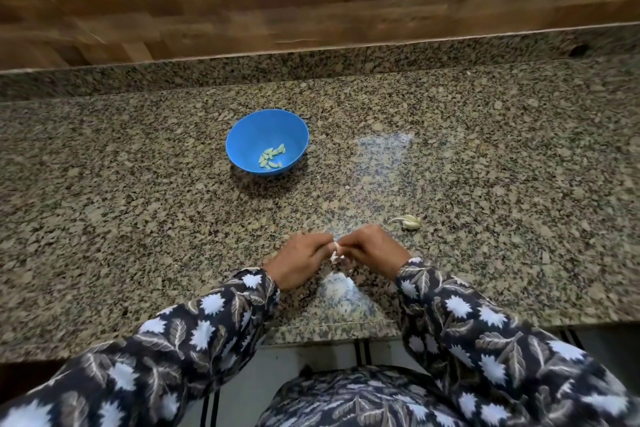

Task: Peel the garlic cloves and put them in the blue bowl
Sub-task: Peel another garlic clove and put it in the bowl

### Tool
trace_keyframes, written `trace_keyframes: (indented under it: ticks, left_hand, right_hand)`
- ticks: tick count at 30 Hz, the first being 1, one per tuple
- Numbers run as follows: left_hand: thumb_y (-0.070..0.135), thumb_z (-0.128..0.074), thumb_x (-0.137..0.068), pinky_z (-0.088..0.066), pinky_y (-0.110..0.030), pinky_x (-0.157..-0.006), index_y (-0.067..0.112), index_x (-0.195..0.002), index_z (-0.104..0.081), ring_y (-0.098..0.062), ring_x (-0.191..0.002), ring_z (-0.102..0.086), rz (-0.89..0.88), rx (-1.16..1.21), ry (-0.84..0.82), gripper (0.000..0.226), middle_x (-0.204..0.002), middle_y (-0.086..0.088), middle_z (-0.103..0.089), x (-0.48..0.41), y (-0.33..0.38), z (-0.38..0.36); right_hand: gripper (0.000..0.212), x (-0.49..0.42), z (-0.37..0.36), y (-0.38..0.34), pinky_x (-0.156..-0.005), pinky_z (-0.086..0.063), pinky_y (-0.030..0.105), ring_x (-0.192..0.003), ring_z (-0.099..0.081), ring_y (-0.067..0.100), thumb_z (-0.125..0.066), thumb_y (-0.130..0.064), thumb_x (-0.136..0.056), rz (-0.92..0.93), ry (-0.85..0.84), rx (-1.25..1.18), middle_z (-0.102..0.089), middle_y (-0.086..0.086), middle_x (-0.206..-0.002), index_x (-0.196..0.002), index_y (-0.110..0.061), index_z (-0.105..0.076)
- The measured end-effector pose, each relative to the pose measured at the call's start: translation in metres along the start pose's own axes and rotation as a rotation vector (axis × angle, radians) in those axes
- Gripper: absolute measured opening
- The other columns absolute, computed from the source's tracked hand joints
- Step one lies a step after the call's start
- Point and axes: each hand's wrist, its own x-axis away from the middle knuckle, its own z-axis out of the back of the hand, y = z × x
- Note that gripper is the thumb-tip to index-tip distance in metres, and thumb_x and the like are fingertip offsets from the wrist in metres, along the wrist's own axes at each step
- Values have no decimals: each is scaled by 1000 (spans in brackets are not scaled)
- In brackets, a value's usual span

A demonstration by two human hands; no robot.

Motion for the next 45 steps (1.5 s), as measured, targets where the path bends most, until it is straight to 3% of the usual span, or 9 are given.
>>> trace_keyframes:
  ticks: [6,8,11,16,20,25,31,35,45]
  left_hand:
    - [13,-40,-97,-33,-14,-44,6,-79,-54,-6,-49,-38,460,1066,-63,24,-61,3,-45,-1,6,6]
    - [15,-41,-98,-34,-12,-44,5,-85,-56,-5,-51,-39,398,786,-42,22,-63,4,-46,-2,10,10]
    - [15,-43,-98,-38,-7,-56,3,-91,-59,-5,-63,-41,72,19,141,21,-72,9,-45,-3,7,5]
    - [20,-36,-93,-34,-8,-67,1,-93,-63,-11,-76,-49,-191,-193,289,33,-84,-5,-59,-3,-3,2]
    - [23,-45,-98,-38,-13,-58,9,-102,-65,-13,-71,-53,45,-51,263,25,-84,-3,-63,-2,-6,-10]
    - [23,-46,-98,-48,-39,-64,11,-100,-66,-24,-71,-58,219,186,310,23,-83,-11,-66,1,-7,-23]
    - [24,-43,-99,-44,-29,-60,10,-91,-63,-19,-67,-55,212,99,289,25,-77,-6,-62,4,1,-21]
    - [21,-40,-100,-39,-9,-53,13,-85,-55,-2,-58,-45,185,8,238,23,-69,5,-51,7,6,-19]
    - [27,-36,-101,-37,-12,-50,12,-90,-56,-5,-57,-44,127,-116,241,27,-72,3,-53,11,10,-22]
  right_hand:
    - [31,-9,-1,9,-40,-45,11,-38,-50,5,-44,-22,-87,444,293,369,-59,-4,-53,-74,-12,-69]
    - [28,-11,-1,7,-46,-46,13,-45,-51,7,-46,-22,-90,306,253,272,-62,0,-60,-82,-9,-70]
    - [19,-7,-2,1,-42,-36,11,-44,-46,2,-54,-19,-91,-127,62,-420,-58,-2,-61,-80,-12,-68]
    - [24,-2,-6,-9,-35,-35,16,-43,-48,8,-41,-9,-95,-517,-56,-1307,-55,0,-59,-79,-6,-58]
    - [8,-3,-15,0,-48,-47,13,-49,-58,0,-61,-12,-87,-317,166,-632,-67,-1,-73,-90,-10,-68]
    - [9,-2,-23,0,-58,-53,20,-55,-61,0,-67,-7,-81,-298,289,-556,-67,-3,-73,-90,-7,-70]
    - [12,5,-25,-5,-54,-52,29,-49,-60,6,-64,-8,-84,-295,312,-600,-69,7,-78,-93,-3,-70]
    - [19,8,-21,-11,-62,-54,30,-63,-63,16,-62,-15,-86,-285,309,-321,-71,6,-83,-101,-6,-70]
    - [30,11,-19,-20,-46,-40,15,-54,-53,15,-47,-26,-93,-238,252,155,-63,4,-66,-81,-10,-69]
